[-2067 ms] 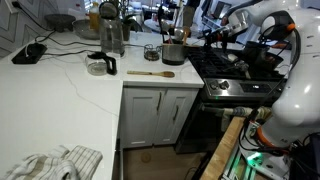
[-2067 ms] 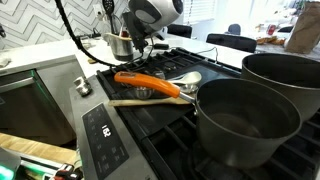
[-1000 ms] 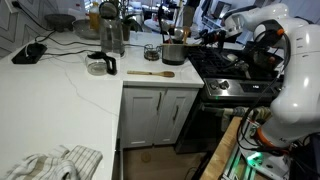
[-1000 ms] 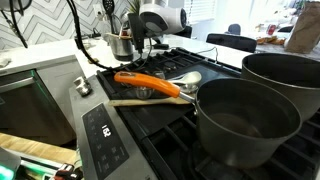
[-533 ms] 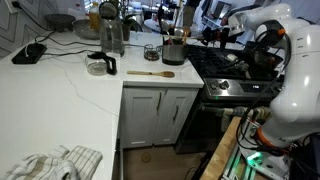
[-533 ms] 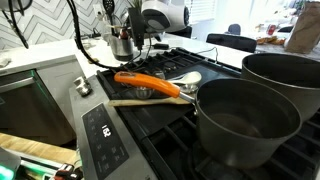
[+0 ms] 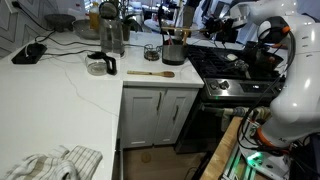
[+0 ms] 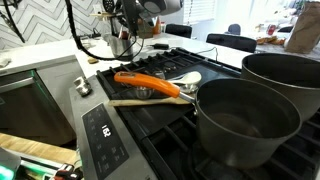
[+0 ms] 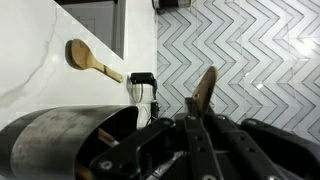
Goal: Put the slotted spoon inside the silver holder.
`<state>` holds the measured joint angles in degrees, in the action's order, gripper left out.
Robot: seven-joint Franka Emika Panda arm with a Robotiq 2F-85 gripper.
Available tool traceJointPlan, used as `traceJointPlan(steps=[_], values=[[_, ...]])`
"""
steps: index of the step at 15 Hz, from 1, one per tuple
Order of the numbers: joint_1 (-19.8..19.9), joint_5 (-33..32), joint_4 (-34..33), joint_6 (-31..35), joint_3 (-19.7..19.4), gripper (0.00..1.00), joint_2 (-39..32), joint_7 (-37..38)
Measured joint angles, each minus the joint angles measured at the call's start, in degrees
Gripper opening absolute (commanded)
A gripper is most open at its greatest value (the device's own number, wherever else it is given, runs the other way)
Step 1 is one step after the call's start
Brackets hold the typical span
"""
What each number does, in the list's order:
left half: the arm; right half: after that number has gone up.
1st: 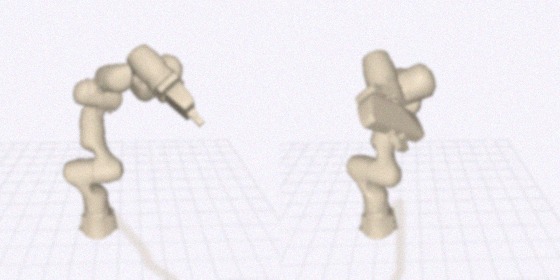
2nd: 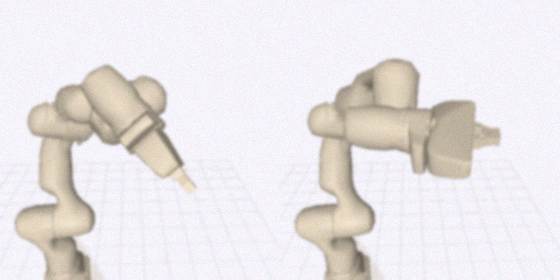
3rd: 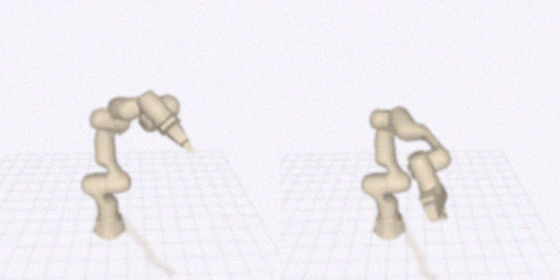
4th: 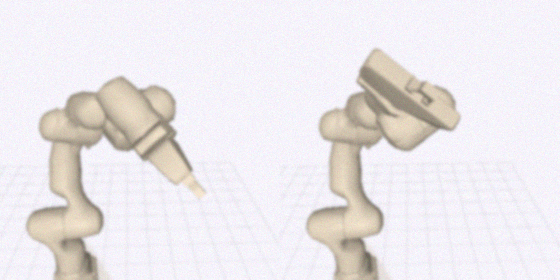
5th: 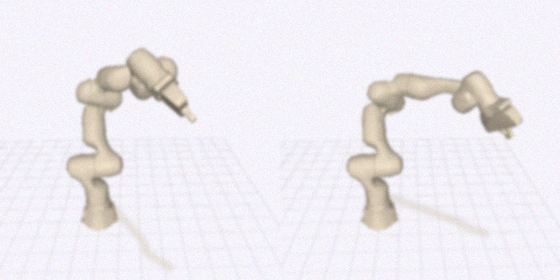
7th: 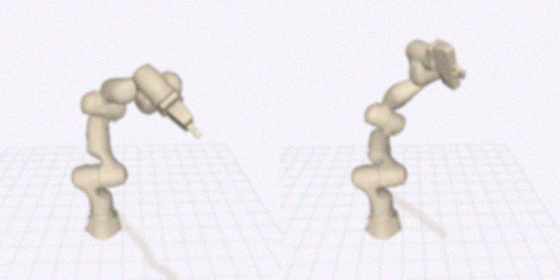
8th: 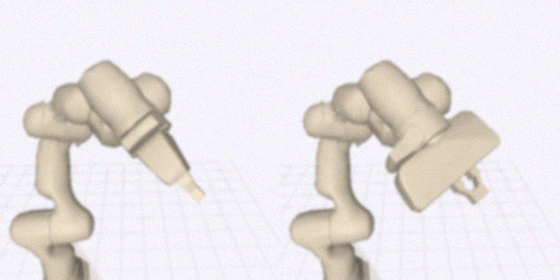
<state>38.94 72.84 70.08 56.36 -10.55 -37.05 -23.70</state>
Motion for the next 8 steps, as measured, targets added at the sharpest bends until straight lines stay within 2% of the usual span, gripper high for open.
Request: traceJointPlan(steps=[8], values=[[-6.7,-16.7,0.0,7.6,-3.7,0.02,14.1,1.6]])
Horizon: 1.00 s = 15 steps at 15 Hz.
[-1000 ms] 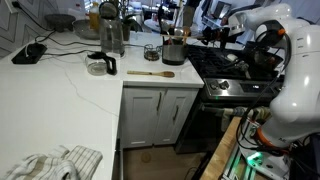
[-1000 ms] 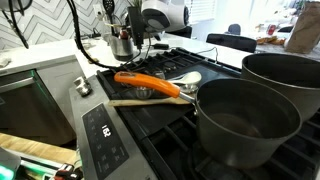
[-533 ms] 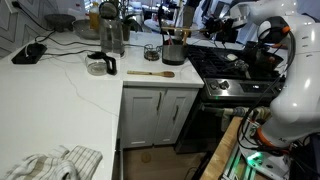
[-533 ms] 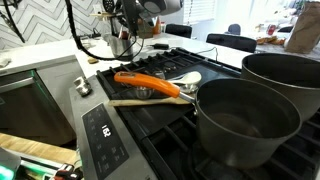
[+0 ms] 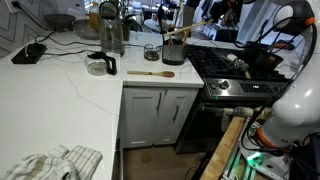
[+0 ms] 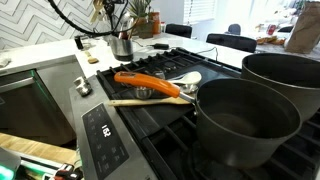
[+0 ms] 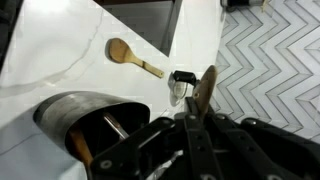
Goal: Put the slotted spoon inside the silver holder.
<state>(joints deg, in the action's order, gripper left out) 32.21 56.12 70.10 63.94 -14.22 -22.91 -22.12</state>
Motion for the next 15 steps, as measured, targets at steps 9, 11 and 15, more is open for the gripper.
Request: traceJointPlan(steps=[9,11,15], values=[[-5.6,-16.5,0.3,14.0,-0.9,0.02,5.8,6.5],[-6.6,-18.5,0.5,15.7,-0.9,0.02,5.6,7.7],[-9.0,-21.7,0.5,16.9,-0.7,0.02,4.7,10.0]])
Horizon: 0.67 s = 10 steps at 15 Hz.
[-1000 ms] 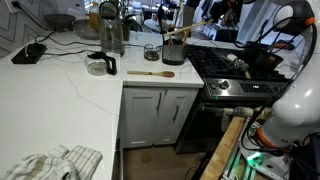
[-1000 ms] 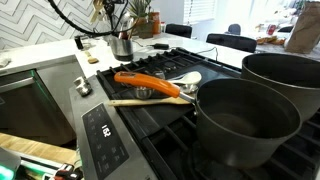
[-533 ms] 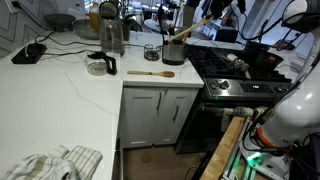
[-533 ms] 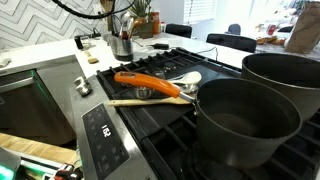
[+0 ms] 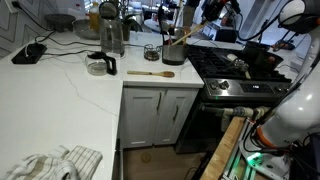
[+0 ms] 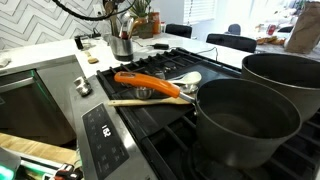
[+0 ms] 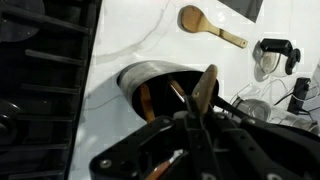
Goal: Put the slotted spoon inside the silver holder.
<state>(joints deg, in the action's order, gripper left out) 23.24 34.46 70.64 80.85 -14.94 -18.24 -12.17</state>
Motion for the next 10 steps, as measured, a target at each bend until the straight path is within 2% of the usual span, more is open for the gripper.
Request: traceJointPlan(steps=[10], values=[[-2.9,-2.9,-1.2,0.5,0.1,0.02,-1.1,4.0]])
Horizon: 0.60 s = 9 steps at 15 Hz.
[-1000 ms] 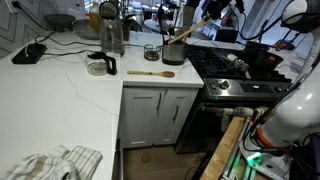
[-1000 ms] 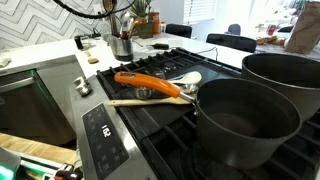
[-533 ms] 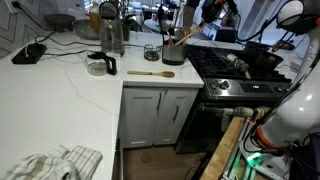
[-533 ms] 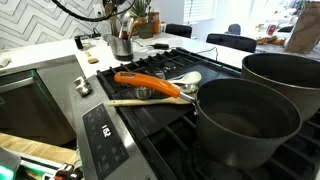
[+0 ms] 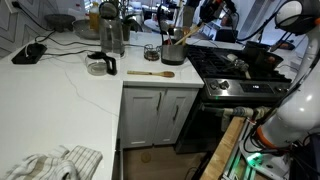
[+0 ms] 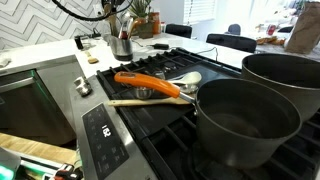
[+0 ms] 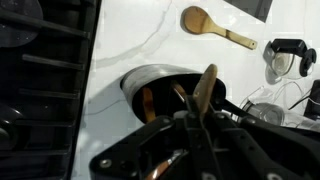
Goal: Put the slotted spoon inside the silver holder.
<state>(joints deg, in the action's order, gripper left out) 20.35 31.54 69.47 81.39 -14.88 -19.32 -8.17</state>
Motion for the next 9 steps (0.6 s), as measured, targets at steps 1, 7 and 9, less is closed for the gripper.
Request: traceJointPlan(steps=[1,7,9], values=[[-0.2,-0.1,-0.2,0.0,0.0,0.02,-0.1,0.4],[-2.2,-1.5,-2.2,0.0,0.0,0.02,-0.5,6.4],[-3.5,-2.9,-3.5,0.0,0.1,0.02,-0.8,9.1]])
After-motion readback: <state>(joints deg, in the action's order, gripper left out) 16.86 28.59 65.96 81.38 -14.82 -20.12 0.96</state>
